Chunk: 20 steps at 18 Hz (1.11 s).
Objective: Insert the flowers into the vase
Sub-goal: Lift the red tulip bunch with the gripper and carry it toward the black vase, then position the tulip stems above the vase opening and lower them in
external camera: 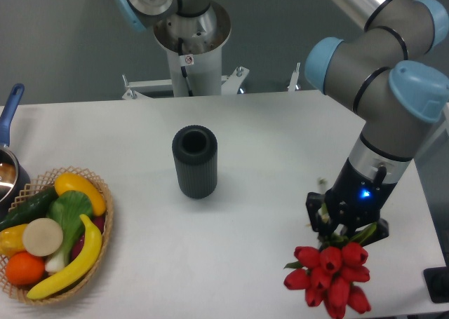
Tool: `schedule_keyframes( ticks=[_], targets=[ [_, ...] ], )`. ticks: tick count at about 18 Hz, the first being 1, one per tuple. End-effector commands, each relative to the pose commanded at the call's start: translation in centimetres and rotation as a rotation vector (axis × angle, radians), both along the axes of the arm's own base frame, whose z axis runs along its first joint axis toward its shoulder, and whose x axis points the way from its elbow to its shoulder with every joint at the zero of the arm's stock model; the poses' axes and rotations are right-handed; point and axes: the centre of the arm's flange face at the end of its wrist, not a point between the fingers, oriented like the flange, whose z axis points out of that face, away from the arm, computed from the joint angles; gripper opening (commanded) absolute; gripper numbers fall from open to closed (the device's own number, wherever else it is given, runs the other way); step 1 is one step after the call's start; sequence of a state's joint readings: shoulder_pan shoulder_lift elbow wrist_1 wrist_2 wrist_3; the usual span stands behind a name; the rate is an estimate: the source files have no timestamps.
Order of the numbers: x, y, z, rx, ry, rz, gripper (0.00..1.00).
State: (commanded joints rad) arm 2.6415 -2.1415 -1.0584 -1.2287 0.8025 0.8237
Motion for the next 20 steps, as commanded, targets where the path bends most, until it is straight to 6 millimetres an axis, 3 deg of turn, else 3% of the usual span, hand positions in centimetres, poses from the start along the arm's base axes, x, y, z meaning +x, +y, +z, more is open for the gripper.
schedule_keyframes(
  ticks=[5, 10, 12, 14, 17, 20],
  targets=[
    [2.6, 2.7, 1.7, 0.215, -0.002, -0.092, 0.06],
    [3.3, 2.1, 4.5, 0.37, -0.069, -0.129, 0.07],
    [4.1, -0.6, 6.7, 0.427, -0.086, -0.125, 0.08],
    [4.3, -3.9, 7.0, 0.506, -0.14, -0.116, 0.08],
    [6.3, -7.9, 7.0, 0.56, -0.141, -0.106, 0.08],
    [9.2, -9.7, 6.3, 0.584, -0.127, -0.122, 0.07]
  ],
)
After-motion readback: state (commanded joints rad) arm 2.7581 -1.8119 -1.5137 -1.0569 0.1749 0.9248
